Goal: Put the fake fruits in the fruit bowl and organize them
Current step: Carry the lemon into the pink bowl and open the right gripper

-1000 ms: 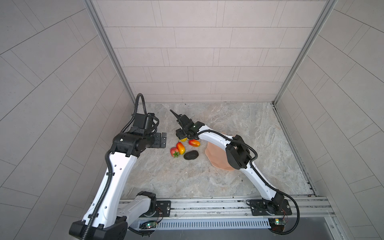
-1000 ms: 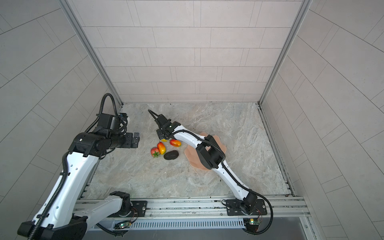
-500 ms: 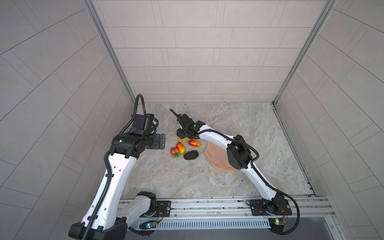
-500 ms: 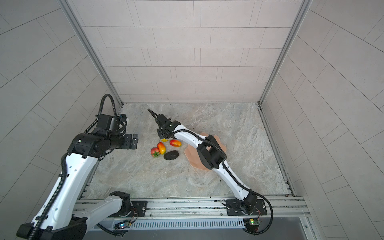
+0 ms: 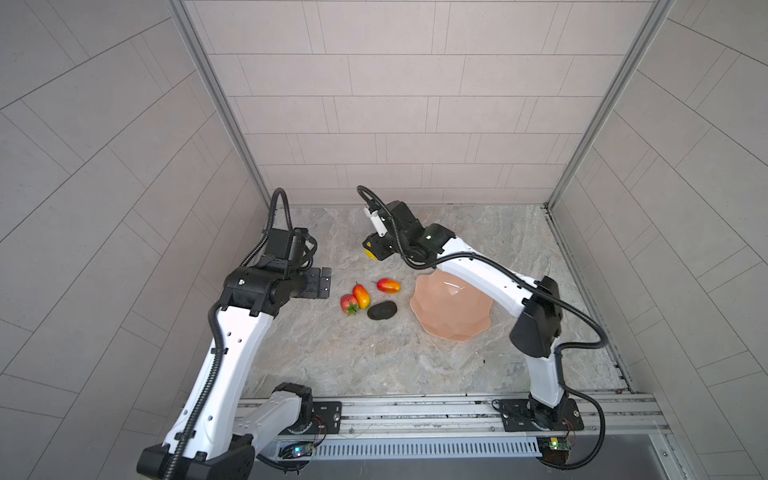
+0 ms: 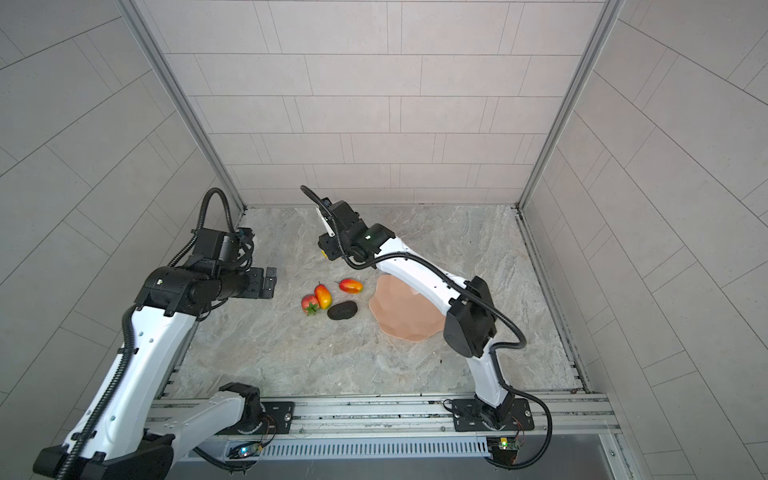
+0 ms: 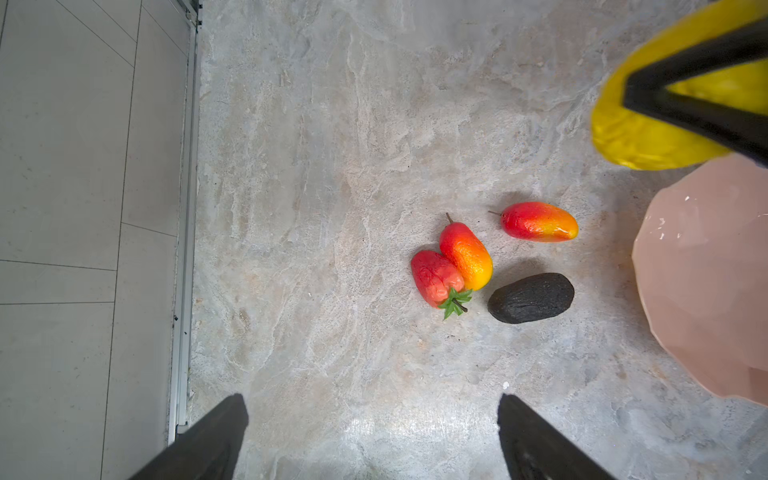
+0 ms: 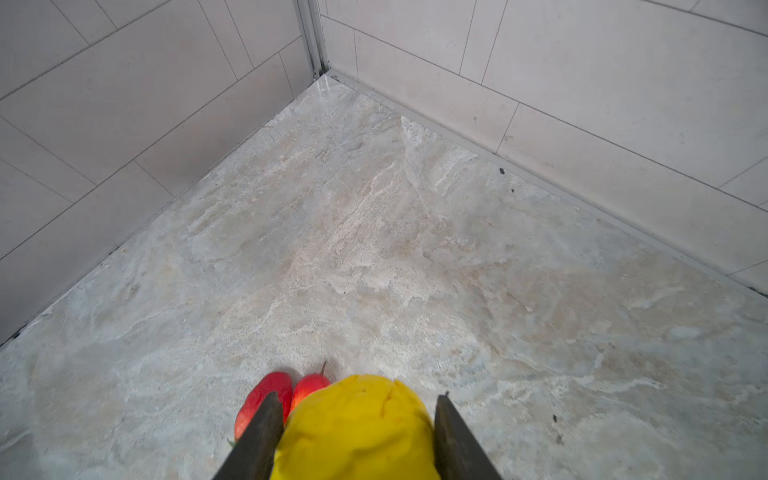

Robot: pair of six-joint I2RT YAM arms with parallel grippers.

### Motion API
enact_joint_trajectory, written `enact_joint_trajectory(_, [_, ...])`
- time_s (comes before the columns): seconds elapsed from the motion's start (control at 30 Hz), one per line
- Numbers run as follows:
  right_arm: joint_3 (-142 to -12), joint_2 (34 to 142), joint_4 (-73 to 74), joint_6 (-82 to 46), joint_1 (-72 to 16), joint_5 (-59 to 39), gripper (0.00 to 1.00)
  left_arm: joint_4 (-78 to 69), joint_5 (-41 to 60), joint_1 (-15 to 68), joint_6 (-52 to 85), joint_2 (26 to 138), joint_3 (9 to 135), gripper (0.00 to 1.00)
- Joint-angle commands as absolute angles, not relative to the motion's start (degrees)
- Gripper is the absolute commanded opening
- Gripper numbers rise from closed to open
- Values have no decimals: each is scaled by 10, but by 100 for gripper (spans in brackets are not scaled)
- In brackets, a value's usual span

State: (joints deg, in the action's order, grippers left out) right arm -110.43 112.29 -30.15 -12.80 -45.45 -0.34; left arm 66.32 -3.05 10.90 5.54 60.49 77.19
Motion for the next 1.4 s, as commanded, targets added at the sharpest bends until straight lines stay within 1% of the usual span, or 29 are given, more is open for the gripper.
enact_joint_trajectory(0.0, [-985, 1035, -281, -105, -441, 42, 27, 670, -39, 108, 54, 603, 763, 100])
enact_joint_trajectory(0.13, [-842, 934, -272, -97, -423, 86, 27, 662, -43, 108, 53, 604, 760, 100])
enact_joint_trajectory(0.27, [-713, 856, -250, -106, -390, 89, 27, 655, -38, 108, 54, 610, 759, 100])
enact_joint_trajectory(0.47, [-604, 818, -220, -122, -354, 72, 27, 653, -23, 108, 55, 623, 764, 100])
enact_joint_trajectory(0.87, [-517, 850, -163, -156, -354, 46, 26, 666, -32, 109, 54, 621, 777, 100])
enact_joint_trajectory(0.97, [-512, 860, -158, -157, -354, 46, 29, 667, -31, 109, 54, 621, 780, 100])
enact_joint_trajectory(1.1, [-506, 875, -147, -161, -354, 42, 36, 669, -28, 109, 54, 621, 783, 100])
enact_joint_trajectory(1.27, [-507, 888, -142, -166, -357, 41, 37, 674, -32, 109, 53, 617, 787, 100])
enact_joint_trajectory(1.37, [-508, 894, -142, -167, -358, 41, 39, 674, -33, 109, 53, 615, 788, 100])
